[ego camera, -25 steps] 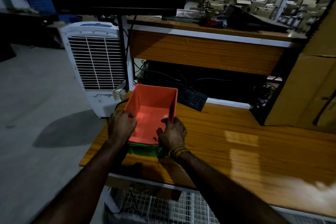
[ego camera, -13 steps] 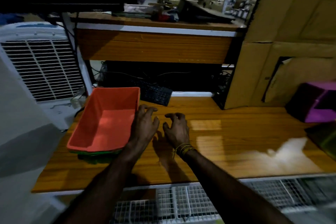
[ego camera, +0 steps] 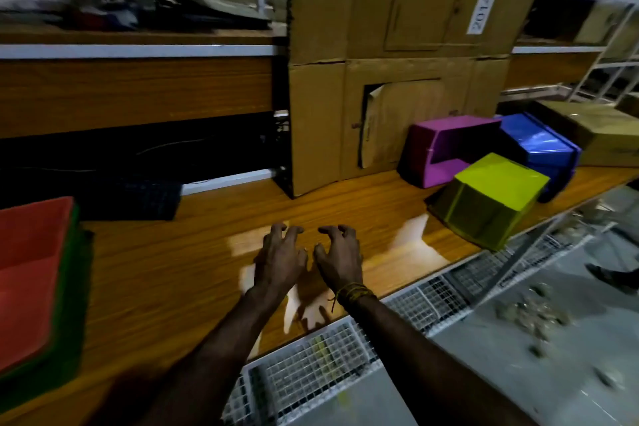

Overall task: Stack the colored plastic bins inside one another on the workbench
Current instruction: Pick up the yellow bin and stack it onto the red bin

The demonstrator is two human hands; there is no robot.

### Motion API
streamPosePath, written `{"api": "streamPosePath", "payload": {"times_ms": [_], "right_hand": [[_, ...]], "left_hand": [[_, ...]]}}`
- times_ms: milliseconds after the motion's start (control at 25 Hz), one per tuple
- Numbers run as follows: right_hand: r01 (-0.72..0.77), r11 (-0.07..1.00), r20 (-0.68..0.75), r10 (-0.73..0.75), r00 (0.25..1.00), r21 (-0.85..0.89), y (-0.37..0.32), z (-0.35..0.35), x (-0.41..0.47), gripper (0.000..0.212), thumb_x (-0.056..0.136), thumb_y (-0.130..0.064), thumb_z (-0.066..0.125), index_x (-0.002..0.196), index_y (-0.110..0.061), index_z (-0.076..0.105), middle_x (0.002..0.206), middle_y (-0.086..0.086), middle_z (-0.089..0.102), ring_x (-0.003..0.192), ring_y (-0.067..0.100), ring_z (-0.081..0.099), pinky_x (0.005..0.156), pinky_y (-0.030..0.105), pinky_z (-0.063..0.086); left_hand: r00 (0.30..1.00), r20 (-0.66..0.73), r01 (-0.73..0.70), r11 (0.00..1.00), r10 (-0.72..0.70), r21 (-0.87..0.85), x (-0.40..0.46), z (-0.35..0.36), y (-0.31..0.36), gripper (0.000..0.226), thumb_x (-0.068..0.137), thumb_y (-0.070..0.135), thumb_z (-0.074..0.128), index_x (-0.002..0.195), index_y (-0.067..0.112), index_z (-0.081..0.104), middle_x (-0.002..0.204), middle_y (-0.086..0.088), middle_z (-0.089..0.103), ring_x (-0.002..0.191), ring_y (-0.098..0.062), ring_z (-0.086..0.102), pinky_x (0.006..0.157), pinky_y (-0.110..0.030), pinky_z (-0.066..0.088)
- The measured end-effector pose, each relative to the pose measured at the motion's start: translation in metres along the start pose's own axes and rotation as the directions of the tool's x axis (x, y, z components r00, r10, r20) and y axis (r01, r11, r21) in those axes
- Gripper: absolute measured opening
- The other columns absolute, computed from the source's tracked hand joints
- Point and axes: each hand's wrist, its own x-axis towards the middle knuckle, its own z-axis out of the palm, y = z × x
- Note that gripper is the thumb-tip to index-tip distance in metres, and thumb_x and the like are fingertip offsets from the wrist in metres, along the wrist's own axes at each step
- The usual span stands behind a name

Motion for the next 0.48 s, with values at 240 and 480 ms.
{"api": "streamPosePath", "payload": {"times_ms": [240,480], "right_hand": [[-0.138,0.990,-0.122,0.140,0.983,0.027,0.132,-0.080,0.072,0.038,0.088,-0.030,0.057,0.126,-0.028,0.055,0.144,0.011,0.038,0.126,0.033,0.047,0.096,0.049,0.047],[-0.216,0.976,-0.365,0.206,0.908,0.012,0.256,-0.175,0.144,0.036,0.085,-0.036,0.056,0.117,-0.020,0.063,0.132,0.015,0.050,0.122,0.035,0.051,0.094,0.044,0.046]], "left_hand": [[0.989,0.110,-0.098,0.995,0.096,0.009,0.061,0.100,0.129,0.044,0.091,0.032,0.058,0.134,0.029,0.047,0.143,-0.005,0.037,0.124,-0.028,0.045,0.088,-0.039,0.050],[0.952,0.173,-0.242,0.968,0.251,-0.073,0.129,0.197,0.271,0.050,0.092,0.032,0.057,0.140,0.023,0.045,0.144,-0.013,0.036,0.126,-0.034,0.043,0.098,-0.039,0.042]]}}
